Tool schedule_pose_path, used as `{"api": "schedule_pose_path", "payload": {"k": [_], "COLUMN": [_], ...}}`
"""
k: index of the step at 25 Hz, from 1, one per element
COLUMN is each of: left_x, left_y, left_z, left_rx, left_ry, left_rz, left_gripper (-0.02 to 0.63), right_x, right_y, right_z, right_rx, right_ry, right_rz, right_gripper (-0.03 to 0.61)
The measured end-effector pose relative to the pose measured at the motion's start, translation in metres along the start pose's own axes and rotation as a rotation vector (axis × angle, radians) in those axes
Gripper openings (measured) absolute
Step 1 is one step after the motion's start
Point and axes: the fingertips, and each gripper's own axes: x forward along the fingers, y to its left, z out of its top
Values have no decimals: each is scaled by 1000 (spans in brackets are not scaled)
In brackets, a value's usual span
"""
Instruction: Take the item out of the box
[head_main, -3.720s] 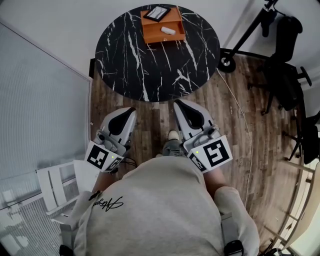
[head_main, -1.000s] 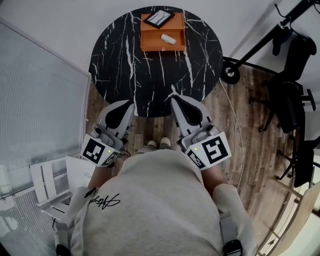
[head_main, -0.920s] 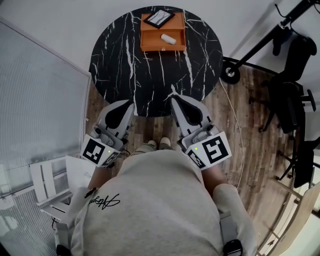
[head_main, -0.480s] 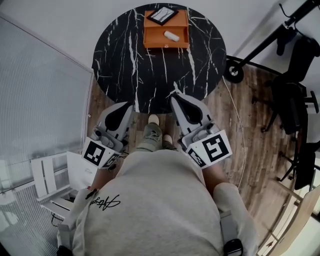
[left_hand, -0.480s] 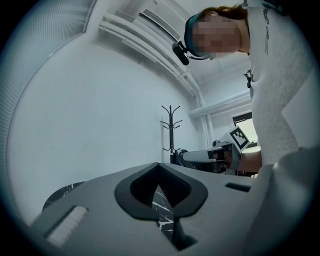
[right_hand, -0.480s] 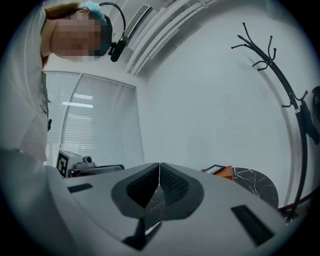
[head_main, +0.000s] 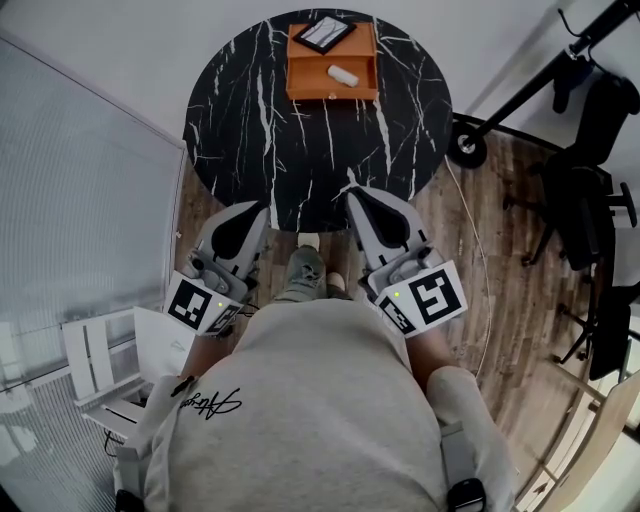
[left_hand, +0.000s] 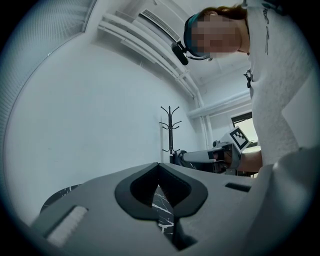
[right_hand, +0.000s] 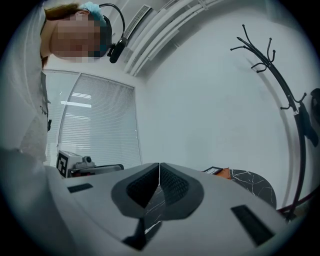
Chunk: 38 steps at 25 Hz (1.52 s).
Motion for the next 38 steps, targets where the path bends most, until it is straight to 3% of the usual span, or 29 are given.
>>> {"api": "schedule_pose_path", "payload": {"k": [38], "left_x": [76], "left_y": [102], "left_z": [-12], "left_rx": [-31], "left_ry": [-2], "left_rz": [-61], "left_gripper": [3], "right_x": [101], "right_y": [-66], "right_z": [2], "right_rx": [-8], "right_ry": [17], "right_rz": [-42], "right_gripper": [11]}}
